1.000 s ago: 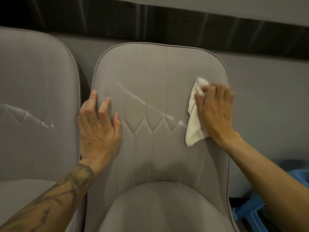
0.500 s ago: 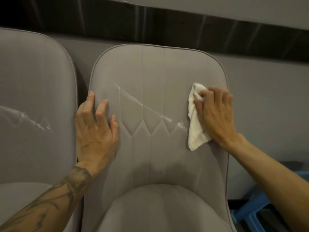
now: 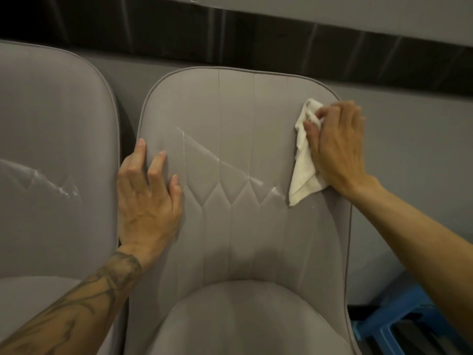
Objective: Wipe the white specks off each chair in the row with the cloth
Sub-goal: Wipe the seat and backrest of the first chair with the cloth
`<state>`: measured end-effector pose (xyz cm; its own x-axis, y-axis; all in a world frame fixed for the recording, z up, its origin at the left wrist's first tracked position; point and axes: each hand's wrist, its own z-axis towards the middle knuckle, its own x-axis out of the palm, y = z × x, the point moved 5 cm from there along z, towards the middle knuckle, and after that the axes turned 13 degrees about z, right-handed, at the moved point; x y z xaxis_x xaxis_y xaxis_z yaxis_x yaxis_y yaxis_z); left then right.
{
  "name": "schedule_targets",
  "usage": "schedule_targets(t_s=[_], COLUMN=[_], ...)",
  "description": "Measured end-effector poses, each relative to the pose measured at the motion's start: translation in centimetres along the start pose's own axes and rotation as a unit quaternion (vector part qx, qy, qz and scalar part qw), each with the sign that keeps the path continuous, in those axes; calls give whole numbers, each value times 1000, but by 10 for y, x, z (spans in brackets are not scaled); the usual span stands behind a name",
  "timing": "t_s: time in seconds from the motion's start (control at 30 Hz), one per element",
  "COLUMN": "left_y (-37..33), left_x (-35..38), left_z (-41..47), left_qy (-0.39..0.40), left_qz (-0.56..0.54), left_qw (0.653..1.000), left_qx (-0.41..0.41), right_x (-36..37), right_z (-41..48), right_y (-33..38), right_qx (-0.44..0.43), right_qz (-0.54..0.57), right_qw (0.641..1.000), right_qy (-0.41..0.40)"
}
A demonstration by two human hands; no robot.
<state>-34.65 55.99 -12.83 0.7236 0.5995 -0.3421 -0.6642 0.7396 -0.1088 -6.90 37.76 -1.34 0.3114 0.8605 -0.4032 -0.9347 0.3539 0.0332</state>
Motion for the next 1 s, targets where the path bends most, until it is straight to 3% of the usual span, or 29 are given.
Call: schedule_targets(t_s=[0.13,0.33,0.53,0.73,0.83,1.0], left_y=[1,1,0,0,1,1], left_x=[0,-1,1,0,1,1], left_z=[1,0,0,0,0,0], left_qy=[-3,-4,-5,-7,-5,-7], left_qz=[2,-5,1,-3,-2,-4], left_qw=[1000,1000,1000,1000,1000,1000], left_qx=[0,-5,-3,-5,-4,-5], right_x=[-1,0,2,8,6,7], right_z=[25,-7,33,-83,-85,-46], right_y=[4,9,2,11,14,13], right_qx=[46,-37,38,-87,-120,-40], right_qz=[7,1,12,-41,-51,-55], right_qw=[998,999,999,993,988,997], right_qy=[-40,21,-36,67,85,25])
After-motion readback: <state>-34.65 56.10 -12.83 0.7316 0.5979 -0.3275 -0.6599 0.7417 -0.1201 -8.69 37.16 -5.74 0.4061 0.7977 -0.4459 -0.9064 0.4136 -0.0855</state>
